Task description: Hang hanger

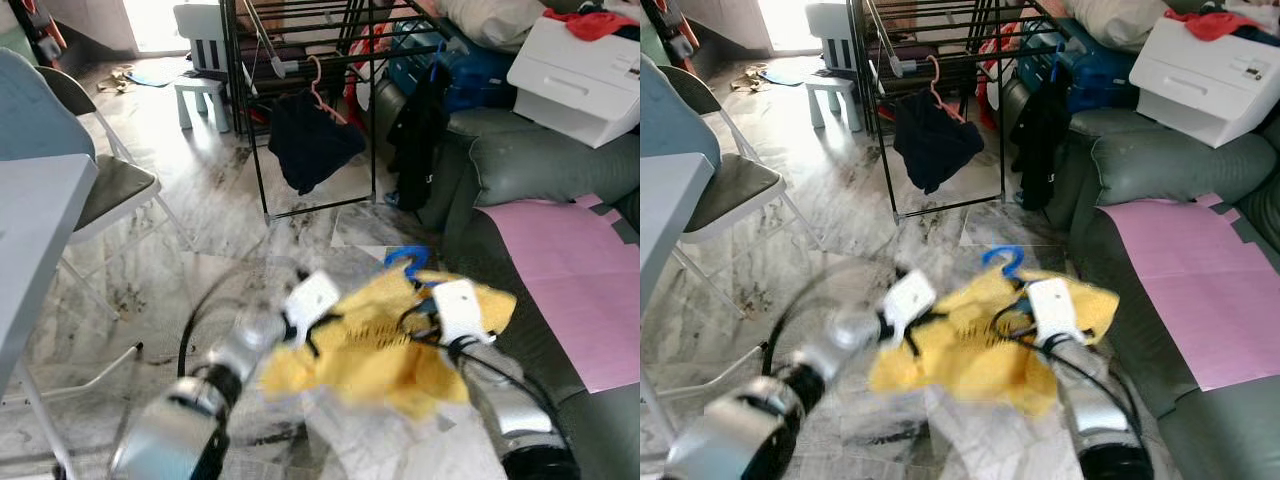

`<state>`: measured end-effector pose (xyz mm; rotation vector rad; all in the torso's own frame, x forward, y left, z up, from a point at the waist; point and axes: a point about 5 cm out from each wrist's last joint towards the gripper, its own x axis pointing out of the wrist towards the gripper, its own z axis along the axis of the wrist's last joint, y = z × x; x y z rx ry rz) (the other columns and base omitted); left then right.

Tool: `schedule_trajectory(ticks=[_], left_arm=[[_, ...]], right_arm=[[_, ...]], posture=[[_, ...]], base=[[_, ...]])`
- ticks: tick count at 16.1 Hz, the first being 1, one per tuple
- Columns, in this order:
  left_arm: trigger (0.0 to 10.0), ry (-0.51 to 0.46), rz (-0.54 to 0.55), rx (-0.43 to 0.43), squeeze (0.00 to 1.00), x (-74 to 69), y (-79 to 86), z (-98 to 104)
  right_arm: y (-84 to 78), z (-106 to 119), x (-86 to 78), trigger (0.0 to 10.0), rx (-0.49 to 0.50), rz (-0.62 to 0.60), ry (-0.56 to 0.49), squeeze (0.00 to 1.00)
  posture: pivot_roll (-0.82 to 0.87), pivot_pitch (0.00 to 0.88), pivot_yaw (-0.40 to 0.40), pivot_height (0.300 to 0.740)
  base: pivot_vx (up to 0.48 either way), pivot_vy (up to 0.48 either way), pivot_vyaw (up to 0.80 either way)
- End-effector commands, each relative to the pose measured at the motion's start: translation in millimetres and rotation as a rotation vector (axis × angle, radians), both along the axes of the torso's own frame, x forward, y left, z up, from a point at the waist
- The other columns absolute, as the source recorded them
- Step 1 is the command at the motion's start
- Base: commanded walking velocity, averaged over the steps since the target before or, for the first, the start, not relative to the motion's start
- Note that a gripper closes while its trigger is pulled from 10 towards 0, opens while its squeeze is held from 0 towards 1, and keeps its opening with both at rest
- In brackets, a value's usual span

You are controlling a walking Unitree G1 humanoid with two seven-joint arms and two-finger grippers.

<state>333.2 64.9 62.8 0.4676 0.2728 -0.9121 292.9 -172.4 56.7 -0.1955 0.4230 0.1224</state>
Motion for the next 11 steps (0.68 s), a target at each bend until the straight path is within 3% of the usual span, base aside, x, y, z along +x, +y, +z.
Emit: schedule_trajectory(ticks=[1, 2, 3, 4, 5, 6, 7, 8, 11], left_arm=[[10.0, -0.132, 0.006, -0.058, 0.00, 15.1, -7.3, 29.9], [10.0, -0.129, 0.033, -0.073, 0.00, 19.1, -4.7, 34.2], [10.0, -0.130, 0.048, -0.096, 0.00, 22.2, -5.0, 39.0], [10.0, -0.133, 0.047, -0.098, 0.00, 22.4, -5.7, 39.6], [10.0, -0.141, 0.039, -0.104, 0.00, 21.6, -9.3, 40.0], [10.0, -0.143, 0.030, -0.104, 0.00, 20.0, -11.2, 38.6], [10.0, -0.143, 0.021, -0.101, 0.00, 18.3, -12.5, 36.6], [10.0, -0.143, 0.020, -0.099, 0.00, 18.1, -12.7, 36.3], [10.0, -0.143, 0.042, -0.075, 0.00, 20.2, -8.3, 35.5]], right_arm=[[10.6, 1.1, -0.1, 0.0, 0.038, 0.041, 0.006, 0.00], [14.7, -2.9, -2.3, 0.6, 0.037, 0.072, 0.027, 0.00], [26.3, -8.6, -6.4, 2.8, 0.046, 0.127, 0.051, 0.00], [31.6, -9.8, -7.6, 4.2, 0.049, 0.154, 0.053, 0.00], [48.4, -11.4, -11.9, 6.8, 0.061, 0.241, 0.053, 0.00], [55.2, -10.3, -14.4, 10.0, 0.085, 0.276, 0.050, 0.47], [61.1, -9.1, -17.6, 10.0, 0.109, 0.313, 0.056, 1.00], [61.6, -9.0, -18.3, 10.0, 0.106, 0.322, 0.058, 1.00], [59.6, -9.8, -28.2, 10.0, -0.025, 0.429, 0.053, 1.00]], posture=[[-0.04, 0.000, -0.004, 0.740], [-0.04, 0.000, -0.006, 0.740], [-0.04, 0.000, -0.007, 0.740], [-0.04, 0.000, -0.008, 0.740], [-0.04, 0.000, -0.009, 0.740], [-0.04, 0.000, -0.009, 0.740], [-0.04, 0.000, -0.009, 0.740], [-0.04, 0.000, -0.009, 0.740], [-0.05, 0.000, -0.010, 0.740]], base=[[0.000, 0.000, 0.00], [0.000, 0.000, 0.00], [0.000, 0.000, 0.00], [0.000, 0.000, 0.00], [0.000, 0.000, 0.00], [0.000, 0.000, 0.00], [0.000, 0.000, 0.00], [0.000, 0.000, 0.00], [0.000, 0.000, 0.00]])
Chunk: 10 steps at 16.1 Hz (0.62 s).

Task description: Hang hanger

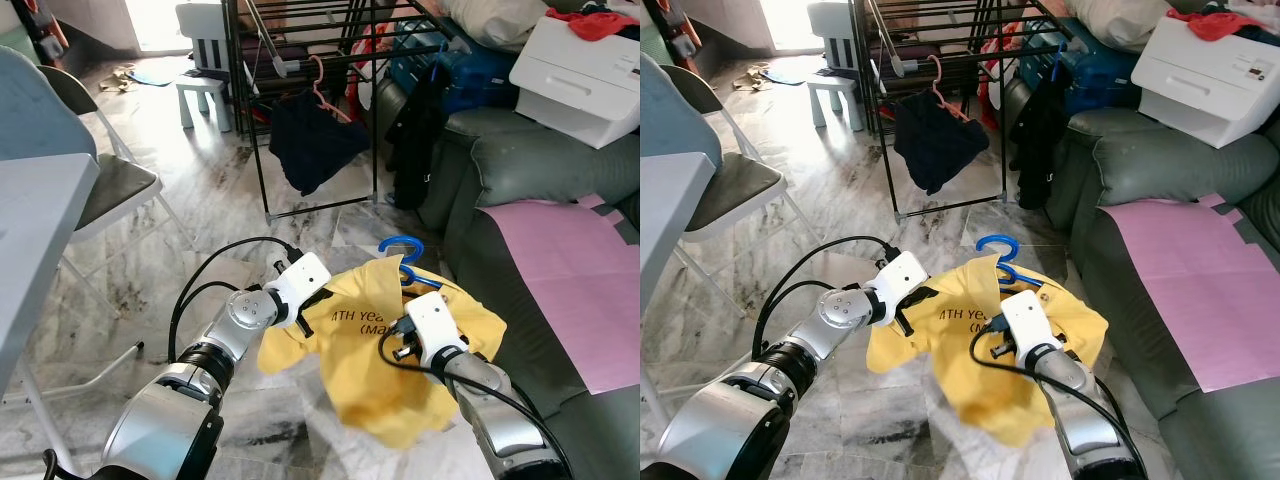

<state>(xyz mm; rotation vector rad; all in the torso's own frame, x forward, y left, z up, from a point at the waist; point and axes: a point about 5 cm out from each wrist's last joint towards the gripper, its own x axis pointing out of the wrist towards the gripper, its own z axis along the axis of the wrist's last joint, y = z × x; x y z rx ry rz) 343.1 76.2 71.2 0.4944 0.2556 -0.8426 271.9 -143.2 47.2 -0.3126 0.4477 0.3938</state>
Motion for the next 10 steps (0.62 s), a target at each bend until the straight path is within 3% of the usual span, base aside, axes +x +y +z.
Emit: schedule_trajectory(ticks=[1, 2, 3, 7, 10], left_arm=[[10.0, -0.103, -0.012, -0.088, 0.00, 11.0, -18.7, 27.3], [10.0, -0.102, -0.008, -0.088, 0.00, 11.3, -18.5, 27.3], [10.0, -0.094, 0.011, -0.090, 0.00, 11.9, -17.6, 26.6], [10.0, -0.084, 0.045, -0.077, 0.00, 12.7, -13.3, 23.9], [10.0, -0.081, 0.061, -0.078, 0.00, 14.0, -10.6, 24.3]], right_arm=[[28.6, 0.2, -7.0, 10.0, 0.013, 0.138, -0.001, 1.00], [27.7, 0.2, -6.9, 10.0, 0.006, 0.134, -0.004, 1.00], [20.8, 0.1, -2.9, 10.0, -0.102, 0.105, -0.062, 1.00], [10.6, 3.9, -1.4, 10.0, -0.321, 0.144, -0.159, 1.00], [7.2, 8.0, -2.5, 10.0, -0.379, 0.155, -0.194, 1.00]], posture=[[-0.05, 0.000, -0.010, 0.740], [-0.05, 0.000, -0.010, 0.740], [-0.05, 0.000, -0.010, 0.740], [-0.05, 0.000, -0.010, 0.740], [-0.05, 0.000, -0.009, 0.740]], base=[[0.000, 0.000, 0.00], [0.000, 0.000, 0.00], [0.000, 0.000, 0.00], [0.000, 0.000, 0.00], [0.000, 0.000, 0.00]])
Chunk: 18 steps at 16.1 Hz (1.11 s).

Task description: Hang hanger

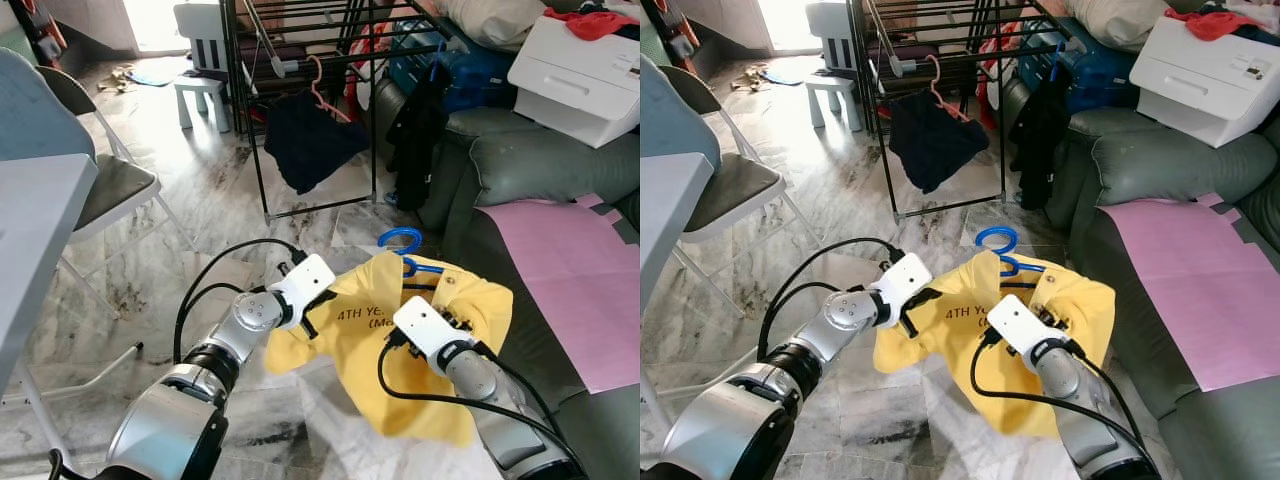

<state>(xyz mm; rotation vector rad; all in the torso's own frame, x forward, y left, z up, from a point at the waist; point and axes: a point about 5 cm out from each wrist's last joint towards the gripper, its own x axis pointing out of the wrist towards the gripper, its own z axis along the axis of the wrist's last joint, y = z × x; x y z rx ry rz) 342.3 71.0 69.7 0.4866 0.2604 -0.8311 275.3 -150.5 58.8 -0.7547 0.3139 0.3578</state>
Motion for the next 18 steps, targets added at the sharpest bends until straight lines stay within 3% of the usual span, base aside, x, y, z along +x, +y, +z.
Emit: schedule_trajectory(ticks=[1, 5, 7, 10, 11, 12, 13, 15, 17, 18], left_arm=[[10.0, -0.086, 0.056, -0.069, 0.00, 15.4, -4.8, 25.8], [10.0, -0.083, 0.057, -0.060, 0.00, 14.7, -4.8, 24.1], [10.0, -0.081, 0.058, -0.062, 0.00, 14.4, -5.3, 23.6], [10.0, -0.084, 0.116, -0.073, 0.00, 17.0, -2.2, 24.2], [10.0, -0.086, 0.130, -0.075, 0.00, 17.7, -1.1, 24.5], [10.0, -0.083, 0.170, -0.084, 0.00, 19.6, 1.4, 25.2], [10.0, -0.077, 0.203, -0.097, 0.00, 21.2, 3.1, 25.9], [10.0, -0.061, 0.299, -0.136, 0.00, 25.7, 7.9, 28.6], [10.0, -0.058, 0.355, -0.167, 0.00, 29.2, 11.7, 32.3], [10.0, -0.057, 0.364, -0.173, 0.00, 30.2, 13.0, 33.5]], right_arm=[[11.6, 0.6, -4.9, 10.0, -0.009, 0.057, -0.028, 1.00], [-3.6, 22.4, 2.2, 10.0, -0.085, -0.014, -0.247, 1.00], [-3.3, 32.1, 2.5, 10.0, -0.022, -0.037, -0.295, 1.00], [0.1, 35.2, 1.1, 10.0, 0.273, -0.162, -0.246, 1.00], [1.2, 35.7, 0.6, 10.0, 0.283, -0.164, -0.244, 1.00], [2.0, 32.8, -0.7, 10.0, 0.197, -0.146, -0.255, 1.00], [-0.6, 30.4, -0.9, 10.0, 0.183, -0.184, -0.260, 1.00], [-12.5, 26.4, -1.1, 10.0, 0.156, -0.304, -0.285, 1.00], [-27.9, 19.3, -6.2, 10.0, 0.208, -0.476, -0.282, 1.00], [-39.8, 21.9, -12.9, 10.0, 0.175, -0.557, -0.376, 1.00]], posture=[[-0.06, 0.000, -0.007, 0.740], [-0.06, 0.000, -0.005, 0.740], [-0.06, 0.000, -0.005, 0.740], [-0.07, 0.000, -0.005, 0.740], [-0.07, 0.000, -0.006, 0.740], [-0.07, 0.000, -0.006, 0.740], [-0.07, 0.000, -0.007, 0.740], [-0.07, 0.000, -0.008, 0.740], [-0.07, 0.000, -0.009, 0.740], [-0.07, 0.000, -0.010, 0.740]], base=[[0.000, 0.000, 0.00], [0.000, 0.000, 0.00], [0.000, 0.000, 0.00], [0.000, 0.000, 0.00], [0.000, 0.000, 0.00], [0.000, 0.000, 0.00], [0.000, 0.000, 0.00], [0.000, 0.000, 0.00], [0.000, 0.000, 0.00], [0.000, 0.000, 0.00]])
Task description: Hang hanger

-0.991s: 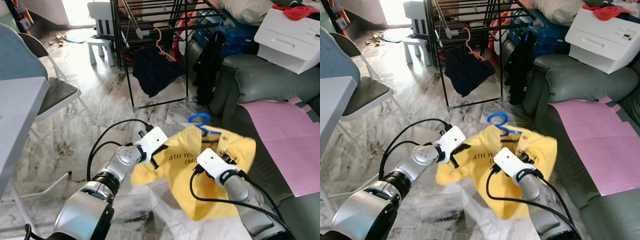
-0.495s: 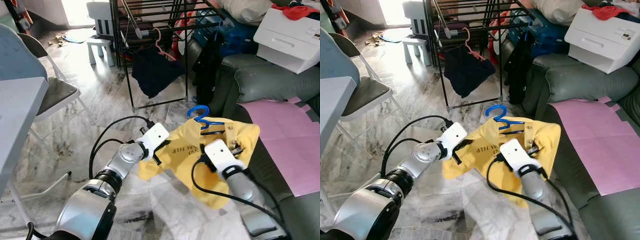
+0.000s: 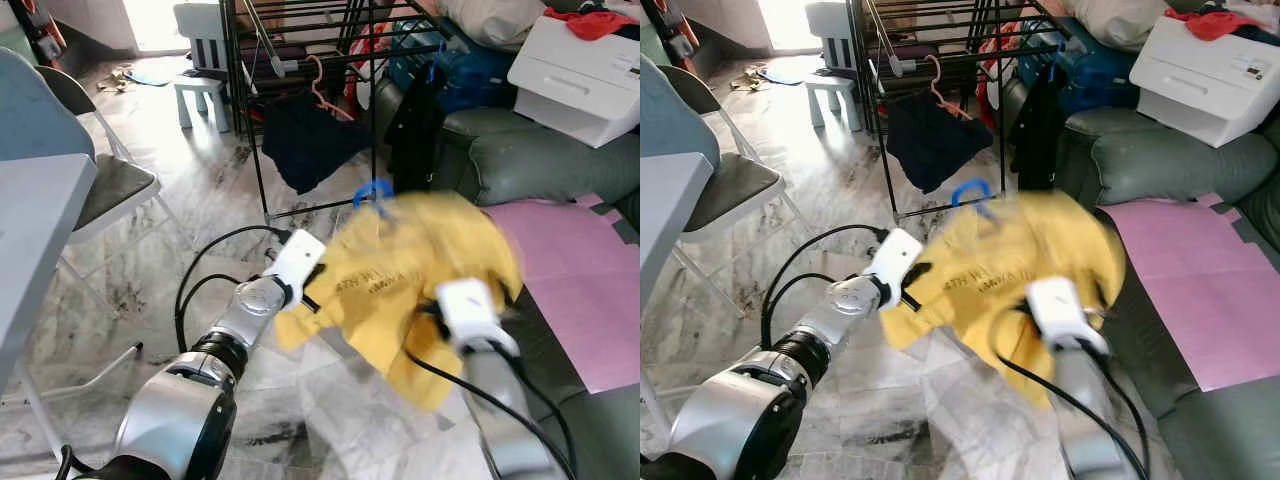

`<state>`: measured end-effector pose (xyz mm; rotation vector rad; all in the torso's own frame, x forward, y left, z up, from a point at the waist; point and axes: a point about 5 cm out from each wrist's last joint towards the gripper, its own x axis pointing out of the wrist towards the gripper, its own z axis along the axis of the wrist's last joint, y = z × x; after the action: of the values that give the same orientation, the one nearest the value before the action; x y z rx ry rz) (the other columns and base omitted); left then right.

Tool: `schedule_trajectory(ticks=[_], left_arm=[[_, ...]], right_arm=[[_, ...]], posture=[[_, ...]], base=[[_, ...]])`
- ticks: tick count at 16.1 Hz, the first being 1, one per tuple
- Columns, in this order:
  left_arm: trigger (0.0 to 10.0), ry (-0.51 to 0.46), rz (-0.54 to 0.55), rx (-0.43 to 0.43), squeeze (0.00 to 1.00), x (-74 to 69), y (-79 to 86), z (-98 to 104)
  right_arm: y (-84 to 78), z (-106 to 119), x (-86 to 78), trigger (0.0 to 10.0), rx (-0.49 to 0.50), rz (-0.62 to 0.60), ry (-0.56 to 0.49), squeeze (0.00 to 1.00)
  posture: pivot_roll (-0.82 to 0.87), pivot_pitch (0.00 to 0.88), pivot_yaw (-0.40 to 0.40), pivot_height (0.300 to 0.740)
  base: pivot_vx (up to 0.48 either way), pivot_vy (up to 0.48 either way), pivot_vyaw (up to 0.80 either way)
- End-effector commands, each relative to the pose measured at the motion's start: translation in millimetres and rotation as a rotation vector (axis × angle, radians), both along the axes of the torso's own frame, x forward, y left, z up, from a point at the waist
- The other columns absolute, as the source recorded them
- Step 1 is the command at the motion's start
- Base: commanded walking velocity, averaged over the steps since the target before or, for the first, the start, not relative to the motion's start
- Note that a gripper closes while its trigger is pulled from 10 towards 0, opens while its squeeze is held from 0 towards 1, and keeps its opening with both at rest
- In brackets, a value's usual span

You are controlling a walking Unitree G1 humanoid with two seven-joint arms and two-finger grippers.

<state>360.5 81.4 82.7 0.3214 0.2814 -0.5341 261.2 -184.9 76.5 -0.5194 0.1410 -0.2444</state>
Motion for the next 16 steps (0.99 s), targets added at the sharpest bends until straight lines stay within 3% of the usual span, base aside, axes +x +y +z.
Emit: schedule_trajectory(ticks=[1, 3, 4, 9, 12, 13, 16], left_arm=[[10.0, -0.064, 0.052, -0.046, 0.00, 12.0, 2.7, 20.5], [10.0, -0.058, 0.056, -0.052, 0.00, 11.9, 2.3, 20.0], [10.0, -0.055, 0.055, -0.056, 0.00, 11.3, 0.8, 19.4], [10.0, -0.053, 0.038, -0.071, 0.00, 11.2, -1.5, 20.6], [10.0, -0.077, -0.109, -0.055, 0.00, 7.9, -6.7, 23.2], [10.0, -0.071, -0.196, -0.027, 0.00, 4.8, -6.9, 21.8], [10.0, -0.022, -0.297, 0.000, 0.00, 0.2, -0.7, 16.5]], right_arm=[[-7.0, 5.5, -2.3, 10.0, -0.085, -0.033, -0.065, 1.00], [-4.2, 4.9, -6.5, 10.0, -0.208, -0.010, -0.097, 1.00], [4.0, -4.6, -9.3, 10.0, -0.216, 0.045, -0.067, 1.00], [27.8, -19.2, -13.8, 10.0, -0.132, 0.207, -0.017, 1.00], [34.6, -18.0, -13.4, 10.0, -0.011, 0.396, 0.063, 1.00], [30.2, -11.2, -14.1, 10.0, -0.027, 0.487, 0.097, 1.00], [3.0, -1.4, -14.5, 10.0, -0.055, 0.536, 0.170, 1.00]], posture=[[-0.07, 0.000, -0.009, 0.740], [-0.07, 0.000, -0.009, 0.740], [-0.07, 0.000, -0.008, 0.740], [-0.07, 0.000, -0.012, 0.740], [-0.07, 0.000, -0.012, 0.740], [-0.07, 0.000, -0.012, 0.740], [-0.08, 0.000, -0.012, 0.740]], base=[[0.000, 0.000, 0.00], [0.000, 0.000, 0.00], [0.000, 0.000, 0.00], [0.000, 0.000, 0.00], [0.000, 0.000, 0.00], [0.000, 0.000, 0.00], [0.000, 0.000, 0.00]])
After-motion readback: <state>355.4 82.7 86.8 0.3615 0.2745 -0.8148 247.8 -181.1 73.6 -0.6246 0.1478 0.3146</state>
